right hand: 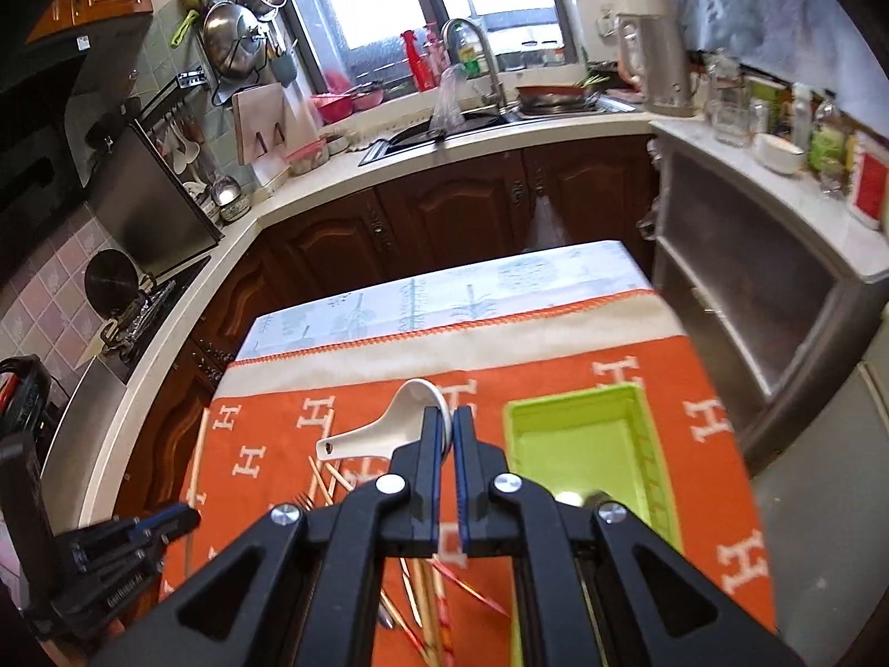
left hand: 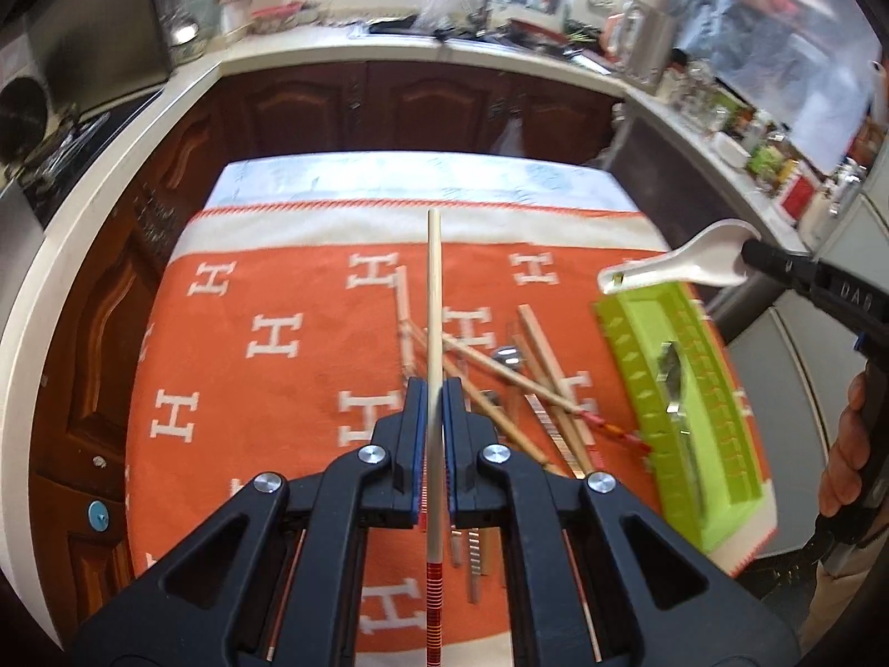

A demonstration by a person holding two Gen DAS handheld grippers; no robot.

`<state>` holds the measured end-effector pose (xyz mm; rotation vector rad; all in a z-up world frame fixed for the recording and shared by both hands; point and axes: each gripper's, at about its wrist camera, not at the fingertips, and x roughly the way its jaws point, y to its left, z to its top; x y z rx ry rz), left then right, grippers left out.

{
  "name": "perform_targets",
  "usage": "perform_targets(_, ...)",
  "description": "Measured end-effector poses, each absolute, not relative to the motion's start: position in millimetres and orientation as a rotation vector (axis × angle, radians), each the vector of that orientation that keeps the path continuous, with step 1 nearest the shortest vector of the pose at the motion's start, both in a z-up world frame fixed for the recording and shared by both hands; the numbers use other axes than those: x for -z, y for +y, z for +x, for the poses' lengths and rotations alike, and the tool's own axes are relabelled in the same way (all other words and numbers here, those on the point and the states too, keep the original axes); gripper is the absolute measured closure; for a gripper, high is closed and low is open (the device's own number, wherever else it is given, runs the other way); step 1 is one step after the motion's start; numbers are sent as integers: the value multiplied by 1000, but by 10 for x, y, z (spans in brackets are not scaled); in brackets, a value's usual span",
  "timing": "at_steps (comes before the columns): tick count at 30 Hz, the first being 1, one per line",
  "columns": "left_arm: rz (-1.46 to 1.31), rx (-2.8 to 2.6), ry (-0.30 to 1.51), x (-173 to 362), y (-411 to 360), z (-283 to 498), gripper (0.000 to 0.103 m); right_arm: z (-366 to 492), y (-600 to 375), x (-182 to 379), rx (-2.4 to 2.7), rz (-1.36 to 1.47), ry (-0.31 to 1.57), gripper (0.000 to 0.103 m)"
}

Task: Organize utensils
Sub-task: 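Carry the white spoon with right tool while left tool carries the chopstick toward the tray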

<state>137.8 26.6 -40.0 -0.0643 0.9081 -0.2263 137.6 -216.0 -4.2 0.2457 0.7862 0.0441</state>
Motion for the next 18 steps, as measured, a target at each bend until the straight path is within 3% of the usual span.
perform_targets(12, -18, 495, 844, -209, -716, 1010, 100, 300, -2543, -324, 118, 46, 840, 99)
perform_targets(18, 9, 582, 888, -206, -1320, 1005, 100, 125, -2557, -202, 108, -96, 922, 99)
